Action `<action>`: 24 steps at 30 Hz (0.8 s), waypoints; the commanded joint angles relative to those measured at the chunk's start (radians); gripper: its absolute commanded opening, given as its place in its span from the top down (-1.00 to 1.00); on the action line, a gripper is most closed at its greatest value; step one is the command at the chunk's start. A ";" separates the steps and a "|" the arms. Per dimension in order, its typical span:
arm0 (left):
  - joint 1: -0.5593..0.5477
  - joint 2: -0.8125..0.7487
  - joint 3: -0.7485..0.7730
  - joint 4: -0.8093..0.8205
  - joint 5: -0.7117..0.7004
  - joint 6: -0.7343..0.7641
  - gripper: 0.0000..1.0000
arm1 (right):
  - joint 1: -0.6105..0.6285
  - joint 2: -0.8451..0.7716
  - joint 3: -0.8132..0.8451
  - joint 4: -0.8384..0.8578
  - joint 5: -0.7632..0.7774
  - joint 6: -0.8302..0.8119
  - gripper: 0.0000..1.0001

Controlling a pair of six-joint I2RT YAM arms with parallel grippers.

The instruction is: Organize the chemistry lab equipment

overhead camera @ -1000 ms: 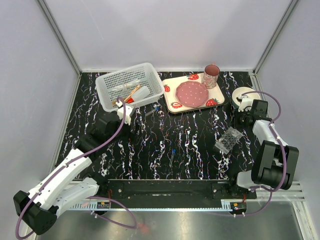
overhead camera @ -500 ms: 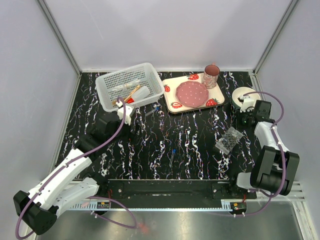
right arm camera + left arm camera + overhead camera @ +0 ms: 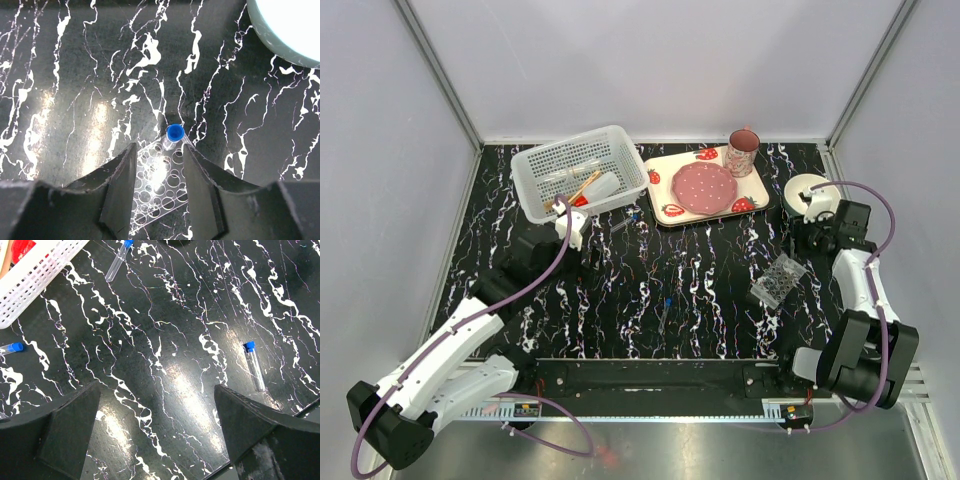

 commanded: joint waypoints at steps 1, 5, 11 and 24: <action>0.001 0.009 -0.003 0.028 0.024 0.013 -0.98 | -0.005 0.013 0.071 -0.016 -0.045 -0.016 0.05; 0.001 0.012 -0.001 0.027 0.026 0.013 -0.98 | -0.004 0.081 0.123 -0.045 -0.044 -0.008 0.08; 0.001 0.016 -0.005 0.027 0.024 0.013 -0.98 | -0.004 0.152 0.173 -0.046 -0.024 0.010 0.13; 0.001 0.024 -0.001 0.025 0.029 0.014 -0.98 | -0.004 0.158 0.140 -0.049 -0.035 -0.003 0.38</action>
